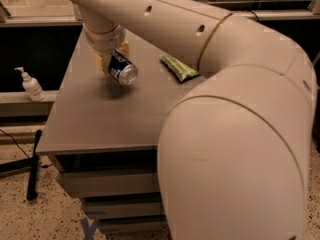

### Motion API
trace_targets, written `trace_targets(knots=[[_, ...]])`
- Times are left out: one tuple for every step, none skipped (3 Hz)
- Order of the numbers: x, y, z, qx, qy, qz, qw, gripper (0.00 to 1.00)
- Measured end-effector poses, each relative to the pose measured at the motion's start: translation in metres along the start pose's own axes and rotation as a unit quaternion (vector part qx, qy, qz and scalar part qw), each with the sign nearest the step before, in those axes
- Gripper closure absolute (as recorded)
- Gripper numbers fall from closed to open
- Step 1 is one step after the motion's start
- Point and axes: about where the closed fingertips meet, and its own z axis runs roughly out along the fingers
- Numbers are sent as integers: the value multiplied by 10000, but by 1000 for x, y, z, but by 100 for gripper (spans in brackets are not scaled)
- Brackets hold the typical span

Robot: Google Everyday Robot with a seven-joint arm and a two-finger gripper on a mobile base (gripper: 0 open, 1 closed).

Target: Place pepsi can upright

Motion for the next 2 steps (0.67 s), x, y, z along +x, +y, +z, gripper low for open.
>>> trace_targets(knots=[[4,1,-39,-292,-675,-166,9972,100],[27,16,-63,-845,-1432,-472,9850,100]])
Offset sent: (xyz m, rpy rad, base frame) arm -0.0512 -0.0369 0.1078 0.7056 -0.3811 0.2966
